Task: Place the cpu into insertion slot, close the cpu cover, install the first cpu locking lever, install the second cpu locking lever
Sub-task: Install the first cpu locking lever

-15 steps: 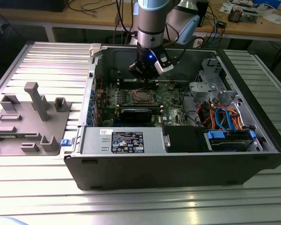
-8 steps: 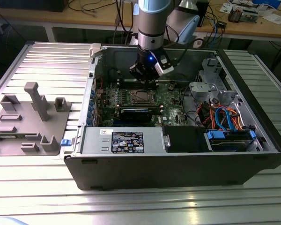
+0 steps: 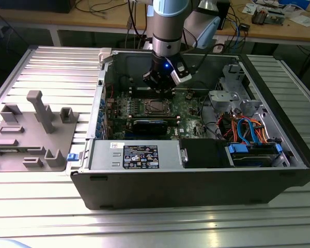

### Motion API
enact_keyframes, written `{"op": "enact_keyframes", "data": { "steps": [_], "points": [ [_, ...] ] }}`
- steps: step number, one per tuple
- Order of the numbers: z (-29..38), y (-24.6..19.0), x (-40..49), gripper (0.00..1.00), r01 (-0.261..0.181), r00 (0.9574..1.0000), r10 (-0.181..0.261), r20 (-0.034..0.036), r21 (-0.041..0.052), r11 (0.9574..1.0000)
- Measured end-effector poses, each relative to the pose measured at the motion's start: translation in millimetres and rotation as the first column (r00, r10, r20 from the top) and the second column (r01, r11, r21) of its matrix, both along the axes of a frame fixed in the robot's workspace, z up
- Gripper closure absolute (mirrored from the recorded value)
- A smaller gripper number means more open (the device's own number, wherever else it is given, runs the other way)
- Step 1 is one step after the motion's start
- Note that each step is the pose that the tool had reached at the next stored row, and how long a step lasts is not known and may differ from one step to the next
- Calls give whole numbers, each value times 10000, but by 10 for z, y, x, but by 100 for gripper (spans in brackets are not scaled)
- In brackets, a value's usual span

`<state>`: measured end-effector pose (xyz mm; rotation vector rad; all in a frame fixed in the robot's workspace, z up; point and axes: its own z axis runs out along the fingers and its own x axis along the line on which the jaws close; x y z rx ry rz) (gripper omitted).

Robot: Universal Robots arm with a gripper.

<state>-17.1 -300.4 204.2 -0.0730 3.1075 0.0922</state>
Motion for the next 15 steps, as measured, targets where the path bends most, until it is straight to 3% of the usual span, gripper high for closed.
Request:
{"op": "enact_keyframes", "data": {
  "steps": [9, 15],
  "points": [
    [43, 0, 0, 89, 0, 10000, 0, 1, 2, 10000],
    [4, -1, 21, 89, 1, 10000, -1, -2, -25, 10000]
  ]
}}
